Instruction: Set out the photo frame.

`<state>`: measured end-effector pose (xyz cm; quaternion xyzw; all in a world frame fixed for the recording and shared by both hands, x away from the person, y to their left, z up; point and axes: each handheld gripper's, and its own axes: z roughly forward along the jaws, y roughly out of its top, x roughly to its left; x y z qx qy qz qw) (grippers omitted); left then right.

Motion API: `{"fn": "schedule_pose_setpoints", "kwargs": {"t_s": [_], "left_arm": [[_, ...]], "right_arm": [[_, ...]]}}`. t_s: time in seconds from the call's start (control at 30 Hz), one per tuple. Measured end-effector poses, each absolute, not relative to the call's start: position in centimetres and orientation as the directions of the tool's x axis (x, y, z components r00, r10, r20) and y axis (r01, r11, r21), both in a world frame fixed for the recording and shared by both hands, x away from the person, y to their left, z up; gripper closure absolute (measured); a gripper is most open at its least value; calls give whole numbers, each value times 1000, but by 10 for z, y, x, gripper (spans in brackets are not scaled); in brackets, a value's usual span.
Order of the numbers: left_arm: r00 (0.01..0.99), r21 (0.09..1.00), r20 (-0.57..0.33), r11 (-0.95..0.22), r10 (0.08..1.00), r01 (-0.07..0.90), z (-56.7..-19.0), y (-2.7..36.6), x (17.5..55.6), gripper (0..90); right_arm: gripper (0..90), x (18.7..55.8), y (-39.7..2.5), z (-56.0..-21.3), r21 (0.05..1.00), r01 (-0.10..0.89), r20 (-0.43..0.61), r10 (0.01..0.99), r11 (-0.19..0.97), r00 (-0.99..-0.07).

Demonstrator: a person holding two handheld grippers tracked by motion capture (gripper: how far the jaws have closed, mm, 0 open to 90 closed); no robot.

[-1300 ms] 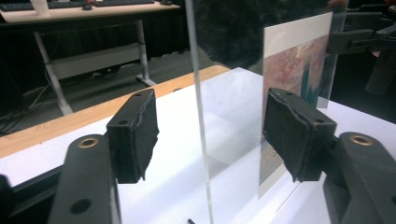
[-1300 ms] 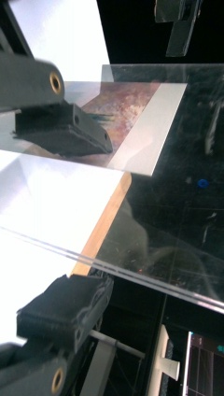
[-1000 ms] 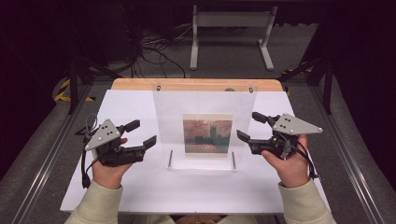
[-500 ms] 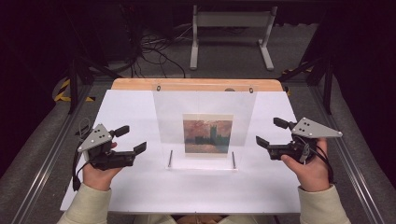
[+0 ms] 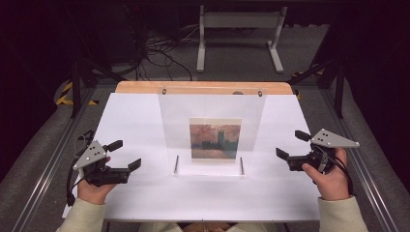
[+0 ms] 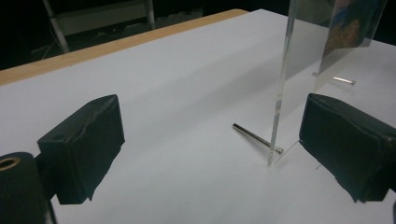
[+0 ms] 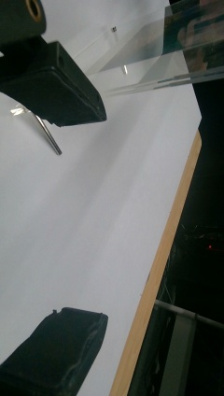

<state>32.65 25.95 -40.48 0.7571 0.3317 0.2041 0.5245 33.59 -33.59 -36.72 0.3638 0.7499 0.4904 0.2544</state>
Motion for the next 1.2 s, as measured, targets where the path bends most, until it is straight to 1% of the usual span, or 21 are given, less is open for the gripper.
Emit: {"fn": "schedule_pose_setpoints", "kwargs": {"t_s": [0.13, 0.23, 0.3, 0.57, 0.73, 0.83, 0.97, 1.2], "left_arm": [[686, 935, -66, -196, 724, 297, -416, 269, 325, 62], [684, 942, -85, -166, 724, 293, -423, 273, 324, 76], [674, 947, -126, -114, 728, 301, -434, 277, 324, 80], [658, 948, -100, -130, 746, 291, -454, 284, 333, 63], [658, 944, -121, -119, 743, 308, -463, 290, 340, 68], [665, 952, -113, -112, 739, 285, -461, 290, 339, 72], [658, 946, -106, -127, 745, 297, -462, 288, 339, 67], [657, 944, -96, -141, 747, 299, -461, 286, 339, 62]], "right_arm": [[43, 337, -344, -377, 927, 296, -7, 800, 230, -600], [41, 338, -349, -387, 930, 301, 12, 803, 209, -596], [40, 339, -352, -393, 931, 303, 19, 802, 203, -597], [39, 341, -361, -418, 933, 310, 43, 801, 182, -598], [34, 344, -363, -438, 929, 326, 57, 802, 175, -594], [34, 345, -363, -443, 926, 331, 55, 803, 181, -593], [35, 346, -363, -448, 921, 347, 62, 811, 179, -582], [35, 346, -363, -448, 921, 344, 59, 811, 180, -581]]}}
